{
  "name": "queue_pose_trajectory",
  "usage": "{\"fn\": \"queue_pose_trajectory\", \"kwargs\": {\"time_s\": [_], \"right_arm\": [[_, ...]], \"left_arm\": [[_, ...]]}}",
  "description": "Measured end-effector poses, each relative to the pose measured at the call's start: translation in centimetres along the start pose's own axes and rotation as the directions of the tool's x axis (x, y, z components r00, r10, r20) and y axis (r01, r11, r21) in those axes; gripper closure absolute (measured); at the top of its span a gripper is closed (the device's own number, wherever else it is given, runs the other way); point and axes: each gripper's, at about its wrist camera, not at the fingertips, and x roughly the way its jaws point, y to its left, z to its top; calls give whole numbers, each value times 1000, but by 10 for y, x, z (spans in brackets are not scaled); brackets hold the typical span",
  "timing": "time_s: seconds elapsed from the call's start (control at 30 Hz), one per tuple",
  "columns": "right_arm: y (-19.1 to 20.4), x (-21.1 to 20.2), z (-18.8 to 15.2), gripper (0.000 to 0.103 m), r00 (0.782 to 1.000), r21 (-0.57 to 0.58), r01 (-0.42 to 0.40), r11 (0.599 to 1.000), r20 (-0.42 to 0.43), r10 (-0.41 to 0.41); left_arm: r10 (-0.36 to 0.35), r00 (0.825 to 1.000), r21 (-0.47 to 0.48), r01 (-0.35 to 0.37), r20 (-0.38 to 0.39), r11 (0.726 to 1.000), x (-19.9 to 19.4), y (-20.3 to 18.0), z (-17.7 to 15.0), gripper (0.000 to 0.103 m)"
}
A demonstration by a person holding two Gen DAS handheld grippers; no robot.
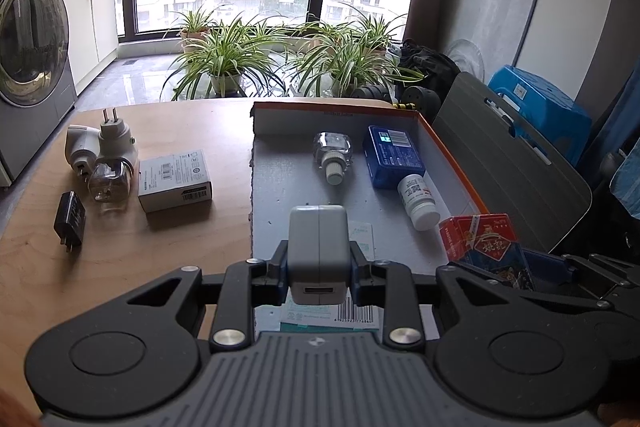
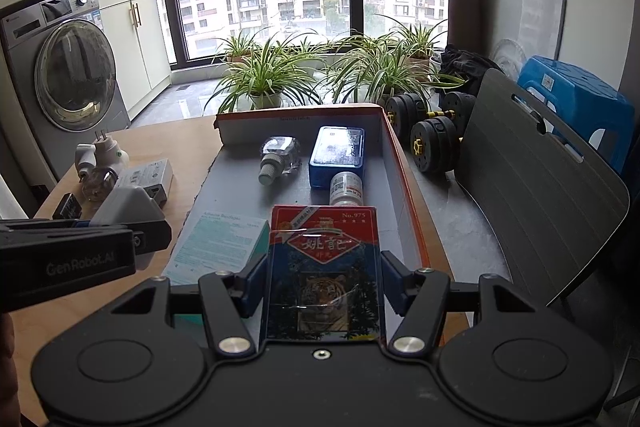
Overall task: Organize rigid objects
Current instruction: 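Carry the white charger and card box with both grippers over the tray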
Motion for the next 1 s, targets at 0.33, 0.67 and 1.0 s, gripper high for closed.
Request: {"fn": "queue_pose_trajectory", "kwargs": {"time_s": [0.33, 0.67, 1.0], "right_arm": [[0, 5, -1, 32, 1000, 2, 2, 1000, -10, -2], [-2, 11, -3, 32, 1000, 6, 2, 1000, -24, -2], [-2, 15, -4, 32, 1000, 6, 0, 1000, -30, 0]], "left_arm": [[-2, 1000, -6, 2, -10, 1000, 5, 2, -1, 74], [-1, 1000, -7, 1, -18, 1000, 8, 2, -3, 74], [-3, 1000, -9, 3, -28, 1000, 14, 3, -2, 74]]}}
